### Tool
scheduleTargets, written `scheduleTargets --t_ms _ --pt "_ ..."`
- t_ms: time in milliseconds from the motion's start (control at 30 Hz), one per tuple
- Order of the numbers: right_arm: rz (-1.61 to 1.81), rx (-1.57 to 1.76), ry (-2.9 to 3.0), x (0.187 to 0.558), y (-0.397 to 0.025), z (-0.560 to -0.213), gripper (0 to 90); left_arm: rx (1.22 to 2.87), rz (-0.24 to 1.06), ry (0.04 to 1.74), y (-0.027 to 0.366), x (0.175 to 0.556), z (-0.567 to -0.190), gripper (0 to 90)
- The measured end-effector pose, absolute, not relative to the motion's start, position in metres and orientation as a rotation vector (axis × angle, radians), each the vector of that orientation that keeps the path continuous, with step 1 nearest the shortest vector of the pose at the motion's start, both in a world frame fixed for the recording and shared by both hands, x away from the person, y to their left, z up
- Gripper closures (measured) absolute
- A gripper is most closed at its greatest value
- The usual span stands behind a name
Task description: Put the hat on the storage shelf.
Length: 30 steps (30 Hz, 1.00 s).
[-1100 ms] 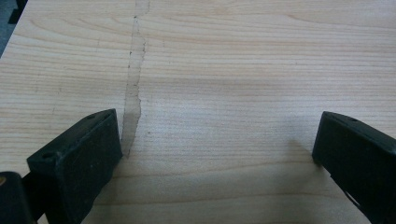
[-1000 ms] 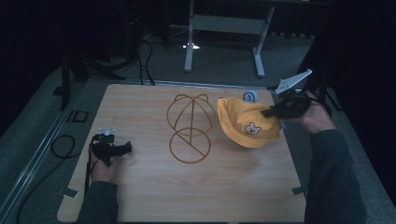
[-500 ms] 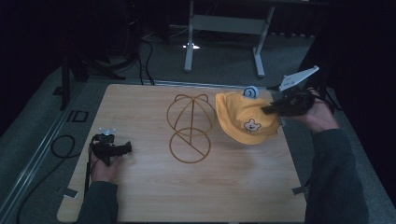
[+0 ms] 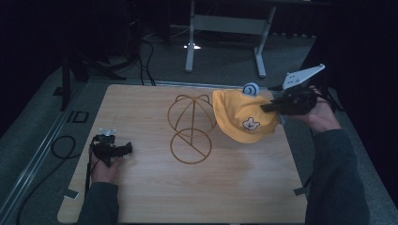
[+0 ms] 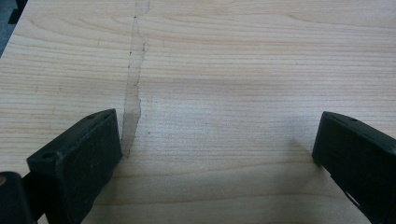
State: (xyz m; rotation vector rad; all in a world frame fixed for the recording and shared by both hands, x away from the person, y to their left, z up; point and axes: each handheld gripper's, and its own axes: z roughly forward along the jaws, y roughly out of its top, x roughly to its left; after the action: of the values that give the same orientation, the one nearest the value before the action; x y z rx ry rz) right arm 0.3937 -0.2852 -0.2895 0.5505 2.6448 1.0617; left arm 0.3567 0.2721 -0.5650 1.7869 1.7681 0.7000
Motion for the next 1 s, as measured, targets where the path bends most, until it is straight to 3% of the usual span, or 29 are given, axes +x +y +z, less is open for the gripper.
scheduleTargets --t_ms 1000 --pt "1.150 0.444 2.630 0.395 -0.254 -0.276 84.0 1.790 0.699 1.768 0.272 0.357 -0.565 1.3"
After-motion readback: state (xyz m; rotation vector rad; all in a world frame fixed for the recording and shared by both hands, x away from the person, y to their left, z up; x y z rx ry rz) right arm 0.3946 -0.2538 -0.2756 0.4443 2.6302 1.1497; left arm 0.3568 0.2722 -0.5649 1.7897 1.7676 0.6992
